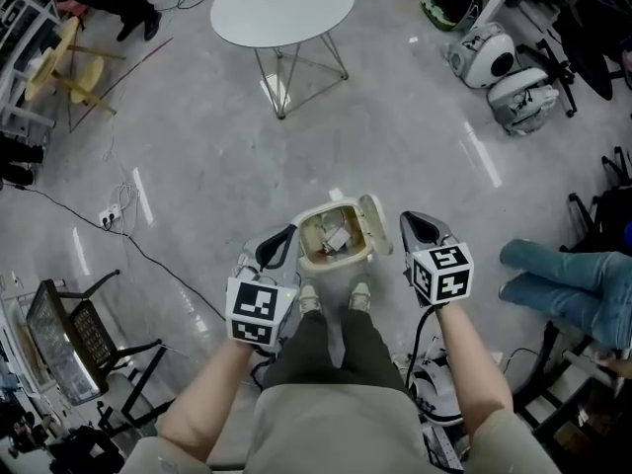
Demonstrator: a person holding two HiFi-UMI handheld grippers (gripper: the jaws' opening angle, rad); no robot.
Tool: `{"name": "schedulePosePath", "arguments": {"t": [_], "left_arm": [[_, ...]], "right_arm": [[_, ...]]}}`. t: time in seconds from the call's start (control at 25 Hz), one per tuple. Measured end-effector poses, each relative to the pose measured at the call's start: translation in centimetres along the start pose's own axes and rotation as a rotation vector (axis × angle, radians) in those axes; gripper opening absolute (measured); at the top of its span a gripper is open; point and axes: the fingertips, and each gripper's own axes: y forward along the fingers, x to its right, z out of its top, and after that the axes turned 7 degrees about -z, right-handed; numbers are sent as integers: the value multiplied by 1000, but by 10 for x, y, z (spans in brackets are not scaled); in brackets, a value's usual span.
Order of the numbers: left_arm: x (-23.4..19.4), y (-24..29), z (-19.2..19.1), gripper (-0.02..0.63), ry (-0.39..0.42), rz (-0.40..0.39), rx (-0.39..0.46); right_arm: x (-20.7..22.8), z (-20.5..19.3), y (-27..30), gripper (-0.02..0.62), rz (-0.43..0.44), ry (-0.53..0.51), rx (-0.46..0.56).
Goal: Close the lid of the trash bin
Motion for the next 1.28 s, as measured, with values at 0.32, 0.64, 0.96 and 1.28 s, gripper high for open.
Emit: {"name": "schedulePosePath", "arguments": {"t": [0.32, 0.64, 0.96, 1.28], "left_arm": [[-2, 65, -78, 3, -61, -43, -145], [-10, 84, -122, 3, -130, -33, -199], [-23, 59, -173, 3, -198, -4, -241], [-42, 53, -255, 3, -244, 23, -301]], "right_arm": [[30, -97, 76, 3, 7, 58, -179], [14, -135, 101, 3, 79, 69, -275], [-84, -165, 127, 3, 276, -45, -355], [-156, -219, 185, 5, 361, -94, -433]]}}
